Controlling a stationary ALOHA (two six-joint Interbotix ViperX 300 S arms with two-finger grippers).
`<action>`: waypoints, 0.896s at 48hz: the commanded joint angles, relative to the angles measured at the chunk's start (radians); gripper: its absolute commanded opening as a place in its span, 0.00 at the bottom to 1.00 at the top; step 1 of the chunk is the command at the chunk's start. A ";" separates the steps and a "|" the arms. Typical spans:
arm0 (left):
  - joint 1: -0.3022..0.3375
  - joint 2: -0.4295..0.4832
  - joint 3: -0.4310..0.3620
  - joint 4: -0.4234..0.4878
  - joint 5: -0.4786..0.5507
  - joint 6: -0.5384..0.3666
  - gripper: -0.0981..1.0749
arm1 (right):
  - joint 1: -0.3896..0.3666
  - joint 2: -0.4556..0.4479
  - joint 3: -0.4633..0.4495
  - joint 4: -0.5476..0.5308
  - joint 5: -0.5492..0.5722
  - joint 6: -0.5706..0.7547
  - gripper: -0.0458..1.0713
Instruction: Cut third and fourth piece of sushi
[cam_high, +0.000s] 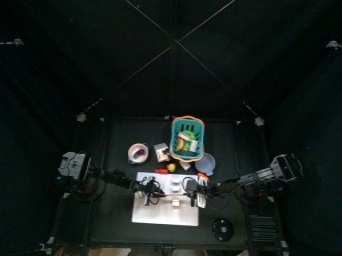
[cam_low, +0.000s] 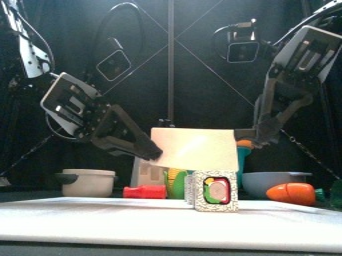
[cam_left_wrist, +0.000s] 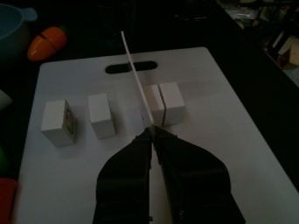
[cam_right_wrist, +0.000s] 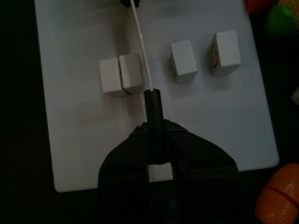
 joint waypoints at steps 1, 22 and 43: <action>-0.018 -0.037 -0.008 0.009 -0.003 0.002 0.50 | 0.011 -0.051 -0.020 0.002 -0.002 0.003 0.33; -0.049 -0.011 -0.015 0.015 -0.003 -0.003 0.50 | 0.087 -0.029 0.002 0.055 -0.002 0.012 0.33; -0.072 0.058 -0.029 0.008 -0.003 -0.009 0.50 | 0.087 0.041 -0.002 0.072 -0.003 0.012 0.33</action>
